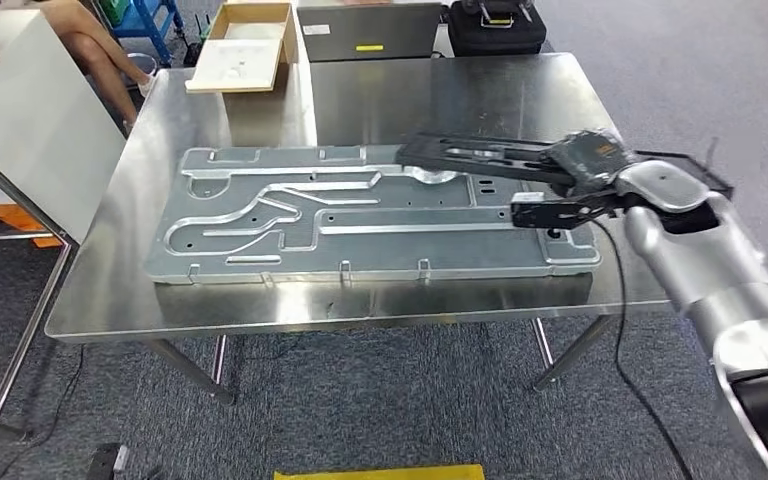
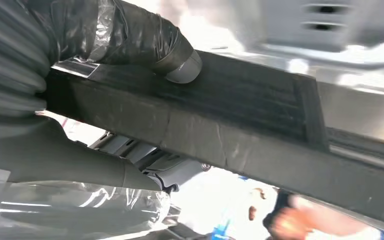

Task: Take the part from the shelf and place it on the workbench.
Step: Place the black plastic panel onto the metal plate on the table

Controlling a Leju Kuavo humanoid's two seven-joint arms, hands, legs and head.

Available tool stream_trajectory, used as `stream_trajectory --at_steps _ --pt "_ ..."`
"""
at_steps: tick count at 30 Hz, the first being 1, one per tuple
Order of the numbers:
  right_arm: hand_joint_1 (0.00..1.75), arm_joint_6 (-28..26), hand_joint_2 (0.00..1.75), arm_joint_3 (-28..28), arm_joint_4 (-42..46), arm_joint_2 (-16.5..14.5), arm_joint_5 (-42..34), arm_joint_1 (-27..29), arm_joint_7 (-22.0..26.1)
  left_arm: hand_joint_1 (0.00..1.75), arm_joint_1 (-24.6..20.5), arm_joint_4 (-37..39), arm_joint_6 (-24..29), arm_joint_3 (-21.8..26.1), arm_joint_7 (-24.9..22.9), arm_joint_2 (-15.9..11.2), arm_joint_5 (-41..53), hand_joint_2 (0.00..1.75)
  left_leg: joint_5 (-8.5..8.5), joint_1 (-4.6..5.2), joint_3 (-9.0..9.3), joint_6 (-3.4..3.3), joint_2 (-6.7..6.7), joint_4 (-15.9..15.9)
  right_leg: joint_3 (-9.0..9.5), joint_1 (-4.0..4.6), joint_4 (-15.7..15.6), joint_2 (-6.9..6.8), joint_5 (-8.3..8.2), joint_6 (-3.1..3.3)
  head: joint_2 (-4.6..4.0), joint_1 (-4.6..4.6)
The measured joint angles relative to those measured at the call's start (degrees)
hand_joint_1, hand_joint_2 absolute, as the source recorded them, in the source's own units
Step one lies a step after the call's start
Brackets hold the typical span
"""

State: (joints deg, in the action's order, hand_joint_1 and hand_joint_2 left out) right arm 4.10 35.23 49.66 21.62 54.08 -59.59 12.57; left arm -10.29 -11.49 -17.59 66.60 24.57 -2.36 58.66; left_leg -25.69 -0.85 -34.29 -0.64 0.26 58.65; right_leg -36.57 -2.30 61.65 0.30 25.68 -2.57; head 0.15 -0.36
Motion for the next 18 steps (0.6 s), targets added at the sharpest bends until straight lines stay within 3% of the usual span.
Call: stream_trajectory --at_steps 3,5,6,8,10,11,12,14,15,18 --pt "1.64 -0.3 1.75 3.2 -3.7 -5.8 -0.1 -1.9 -0.6 0.00 -0.2 0.0 0.0 -0.3 -0.2 0.1 -0.1 1.75 0.00 -0.09 -0.55 1.01 -0.22 0.3 -0.06 0.48 -0.5 0.18 0.53 1.64 0.01 -0.07" --pt "1.64 -0.4 1.75 4.7 -5.7 -9.3 -0.2 -2.9 -0.6 0.00 -0.2 0.0 0.0 -0.4 -0.3 0.2 -0.1 1.75 -0.93 -0.30 -1.04 1.54 -0.25 1.4 0.03 0.49 -0.7 0.10 0.46 2.58 0.00 -0.08" --pt "1.64 -0.6 1.75 5.3 -6.6 -10.8 -0.2 -3.4 -0.6 0.00 -0.2 0.0 0.0 -0.5 -0.4 0.3 -0.2 1.75 -2.18 -0.34 -1.98 1.74 -0.26 3.5 0.14 0.49 -0.8 0.05 0.43 2.97 0.00 -0.08" --pt "1.64 -0.9 1.75 6.5 -8.4 -13.3 -0.2 -4.2 -0.6 0.00 -0.2 0.0 0.0 -0.7 -0.5 0.3 -0.3 1.75 -5.57 -0.36 -5.43 1.97 -0.23 10.8 0.27 0.76 -0.9 -0.03 0.50 3.45 0.00 -0.09" --pt "1.64 -1.1 1.75 7.5 -10.1 -15.5 -0.2 -4.6 -0.6 0.00 -0.1 0.0 0.0 -0.7 -0.6 0.4 -0.3 1.75 -7.01 -0.33 -8.49 1.87 -0.23 16.7 0.46 1.20 -0.8 0.00 0.65 3.73 0.00 -0.09" --pt "1.64 -1.1 1.75 7.9 -10.8 -16.4 -0.2 -4.6 -0.6 0.00 0.0 0.0 0.0 -0.7 -0.7 0.4 -0.4 1.75 -6.10 -0.30 -8.68 1.63 -0.23 16.6 0.63 1.43 -0.8 0.04 0.74 3.87 0.01 -0.09" --pt "1.64 -1.2 1.75 8.1 -11.4 -17.1 -0.2 -4.7 -0.6 0.00 0.0 0.0 0.0 -0.7 -0.7 0.4 -0.4 1.75 -4.19 -0.21 -7.74 1.25 -0.25 14.1 0.86 1.64 -0.8 0.07 0.86 3.99 0.00 -0.09" --pt "1.64 -1.4 1.75 8.5 -12.2 -18.3 -0.2 -5.1 -0.5 0.00 0.0 0.0 0.0 -0.7 -0.7 0.4 -0.5 1.75 -0.18 0.16 -4.31 0.25 -0.28 6.4 1.23 1.98 -0.9 0.09 1.12 4.09 0.00 -0.08" --pt "1.64 -1.6 1.75 8.7 -12.7 -18.7 -0.3 -5.4 -0.4 0.00 0.0 0.0 0.0 -0.7 -0.7 0.3 -0.5 1.75 0.83 0.40 -2.93 -0.14 -0.28 3.5 1.27 2.07 -0.9 0.10 1.19 3.99 0.00 -0.08" --pt "1.64 -1.9 1.75 9.0 -13.7 -19.5 -0.3 -5.9 -0.3 0.00 0.0 0.0 0.1 -0.7 -0.7 0.3 -0.6 1.75 0.82 0.74 -1.71 -0.47 -0.35 0.7 1.24 2.08 -1.3 0.03 1.08 3.27 0.00 -0.09"
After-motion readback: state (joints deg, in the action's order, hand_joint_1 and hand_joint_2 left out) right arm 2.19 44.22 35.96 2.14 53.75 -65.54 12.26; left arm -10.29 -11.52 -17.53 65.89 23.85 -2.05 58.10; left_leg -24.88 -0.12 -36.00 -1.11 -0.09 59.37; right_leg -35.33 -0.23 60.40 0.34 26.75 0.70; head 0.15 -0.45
